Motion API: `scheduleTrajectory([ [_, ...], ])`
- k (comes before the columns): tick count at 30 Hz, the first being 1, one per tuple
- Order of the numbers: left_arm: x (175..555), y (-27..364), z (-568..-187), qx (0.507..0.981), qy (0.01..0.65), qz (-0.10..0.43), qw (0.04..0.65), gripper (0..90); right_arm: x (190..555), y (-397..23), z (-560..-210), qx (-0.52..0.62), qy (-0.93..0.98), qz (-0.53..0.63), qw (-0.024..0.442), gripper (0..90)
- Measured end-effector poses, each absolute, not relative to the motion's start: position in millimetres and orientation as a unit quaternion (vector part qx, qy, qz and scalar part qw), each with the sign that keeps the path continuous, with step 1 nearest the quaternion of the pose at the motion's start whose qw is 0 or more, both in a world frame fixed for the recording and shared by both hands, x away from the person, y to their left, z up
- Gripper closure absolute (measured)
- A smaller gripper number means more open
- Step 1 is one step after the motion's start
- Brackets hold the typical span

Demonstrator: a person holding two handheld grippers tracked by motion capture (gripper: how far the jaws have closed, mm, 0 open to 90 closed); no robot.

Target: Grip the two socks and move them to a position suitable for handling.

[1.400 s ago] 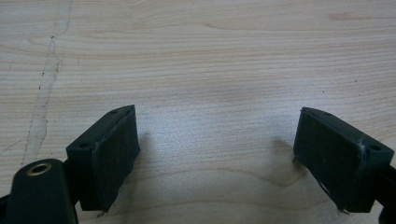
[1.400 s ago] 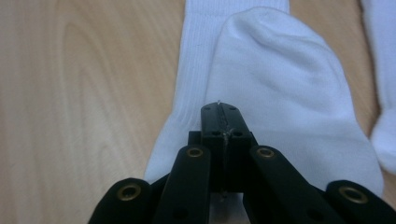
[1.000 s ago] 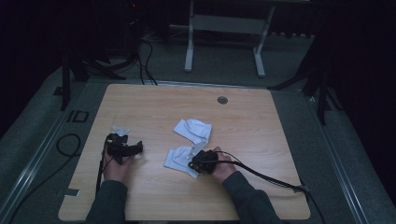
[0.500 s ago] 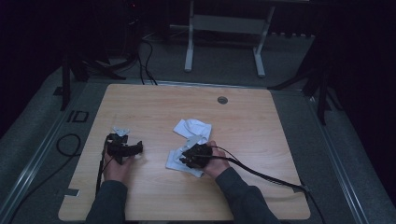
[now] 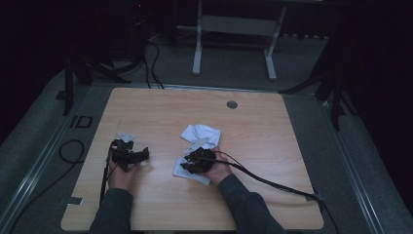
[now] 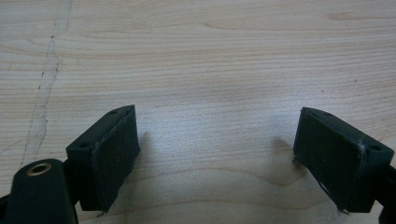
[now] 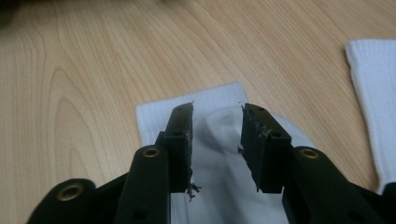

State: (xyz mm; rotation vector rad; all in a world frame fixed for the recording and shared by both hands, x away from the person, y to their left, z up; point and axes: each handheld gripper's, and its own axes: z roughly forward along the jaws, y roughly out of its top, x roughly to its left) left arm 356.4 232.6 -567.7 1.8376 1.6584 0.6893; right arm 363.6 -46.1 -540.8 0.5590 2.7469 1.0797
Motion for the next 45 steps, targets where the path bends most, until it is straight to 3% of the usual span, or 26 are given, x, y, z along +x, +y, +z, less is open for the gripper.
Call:
scheduleTrajectory([
  [5,356,233,-568,0.686,0.619,0.257,0.282,14.2,366,-44,-548,0.188,0.913,0.355,0.068,66.3],
  [10,356,233,-568,0.686,0.619,0.257,0.282,14.2,369,-45,-548,0.192,0.913,0.352,0.075,86.1],
  [12,356,233,-568,0.686,0.619,0.257,0.282,14.2,369,-45,-547,0.193,0.912,0.353,0.077,88.2],
  [45,356,232,-568,0.686,0.619,0.257,0.283,14.2,357,-79,-487,0.127,0.952,0.256,0.106,89.0],
])
